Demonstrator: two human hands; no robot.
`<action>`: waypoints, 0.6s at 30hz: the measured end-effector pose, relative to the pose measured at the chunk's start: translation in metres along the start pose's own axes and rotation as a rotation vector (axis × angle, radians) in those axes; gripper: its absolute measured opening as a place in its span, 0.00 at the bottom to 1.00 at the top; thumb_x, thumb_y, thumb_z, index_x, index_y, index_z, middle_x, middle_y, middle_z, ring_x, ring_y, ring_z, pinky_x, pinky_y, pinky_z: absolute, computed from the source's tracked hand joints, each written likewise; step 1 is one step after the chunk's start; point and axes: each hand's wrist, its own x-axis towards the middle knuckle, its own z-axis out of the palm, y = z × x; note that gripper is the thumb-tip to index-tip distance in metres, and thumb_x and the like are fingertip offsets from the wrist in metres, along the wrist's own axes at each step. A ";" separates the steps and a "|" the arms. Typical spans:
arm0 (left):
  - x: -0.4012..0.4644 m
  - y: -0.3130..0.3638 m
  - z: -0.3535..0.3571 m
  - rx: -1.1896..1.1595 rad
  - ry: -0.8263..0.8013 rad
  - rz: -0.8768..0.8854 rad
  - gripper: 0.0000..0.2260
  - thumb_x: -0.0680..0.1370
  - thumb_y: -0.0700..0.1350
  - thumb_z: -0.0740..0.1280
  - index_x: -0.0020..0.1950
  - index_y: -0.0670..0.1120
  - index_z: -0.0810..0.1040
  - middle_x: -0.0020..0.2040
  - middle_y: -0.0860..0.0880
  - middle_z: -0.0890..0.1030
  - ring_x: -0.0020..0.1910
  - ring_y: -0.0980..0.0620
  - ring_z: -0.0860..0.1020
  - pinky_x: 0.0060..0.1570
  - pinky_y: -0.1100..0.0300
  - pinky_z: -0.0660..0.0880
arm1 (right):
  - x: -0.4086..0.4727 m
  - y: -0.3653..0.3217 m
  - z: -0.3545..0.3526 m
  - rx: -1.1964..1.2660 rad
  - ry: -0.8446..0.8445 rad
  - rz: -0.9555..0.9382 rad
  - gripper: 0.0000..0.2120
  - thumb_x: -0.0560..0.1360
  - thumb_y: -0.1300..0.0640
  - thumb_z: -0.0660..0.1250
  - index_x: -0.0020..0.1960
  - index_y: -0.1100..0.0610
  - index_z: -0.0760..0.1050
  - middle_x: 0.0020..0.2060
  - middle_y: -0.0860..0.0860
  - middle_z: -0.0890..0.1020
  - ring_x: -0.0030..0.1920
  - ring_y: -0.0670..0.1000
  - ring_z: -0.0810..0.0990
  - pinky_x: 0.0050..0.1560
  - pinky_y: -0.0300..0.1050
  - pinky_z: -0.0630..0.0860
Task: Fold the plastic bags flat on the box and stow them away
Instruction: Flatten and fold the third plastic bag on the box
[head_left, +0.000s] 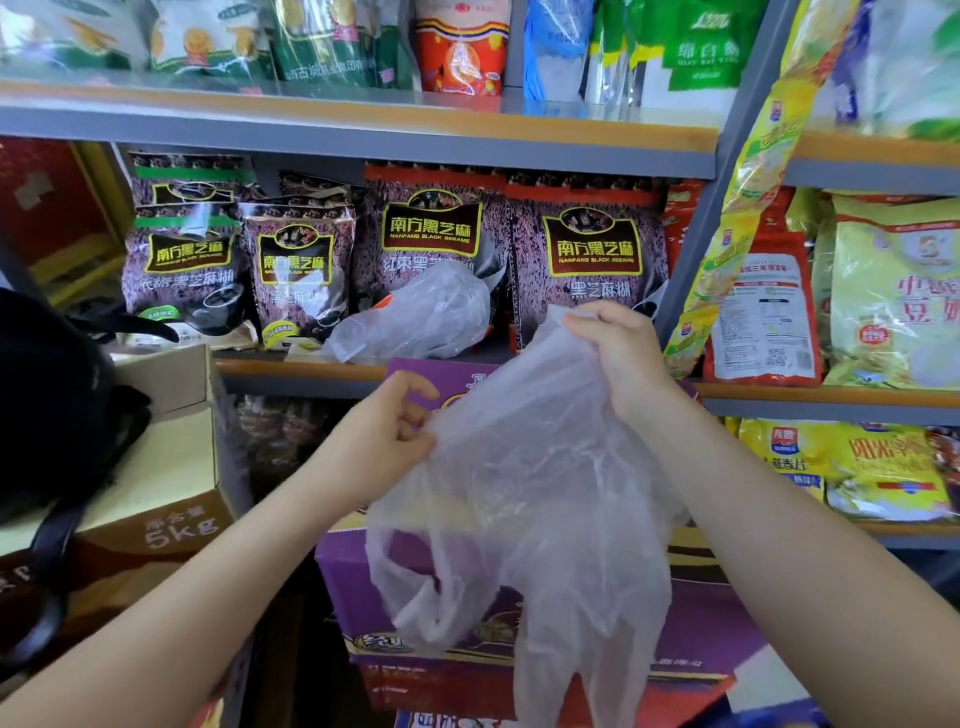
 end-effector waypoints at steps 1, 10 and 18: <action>0.000 0.001 -0.005 -0.036 -0.048 0.006 0.18 0.72 0.31 0.65 0.46 0.55 0.70 0.39 0.49 0.76 0.35 0.50 0.72 0.39 0.58 0.71 | 0.000 0.002 -0.002 -0.018 0.011 0.001 0.09 0.71 0.64 0.68 0.34 0.57 0.73 0.30 0.53 0.70 0.35 0.51 0.68 0.37 0.44 0.62; 0.000 0.027 0.005 -0.075 -0.057 -0.058 0.23 0.64 0.56 0.71 0.55 0.50 0.71 0.46 0.56 0.78 0.42 0.60 0.76 0.46 0.67 0.72 | -0.024 -0.001 0.025 -0.086 -0.343 0.121 0.11 0.74 0.67 0.61 0.36 0.55 0.73 0.31 0.51 0.74 0.33 0.48 0.72 0.34 0.41 0.65; -0.003 0.026 0.017 0.012 0.062 0.038 0.12 0.74 0.47 0.69 0.32 0.48 0.70 0.24 0.56 0.71 0.23 0.60 0.66 0.26 0.64 0.62 | -0.034 -0.012 0.036 -0.317 -0.512 -0.126 0.12 0.75 0.62 0.65 0.34 0.57 0.71 0.31 0.51 0.69 0.35 0.46 0.66 0.36 0.39 0.61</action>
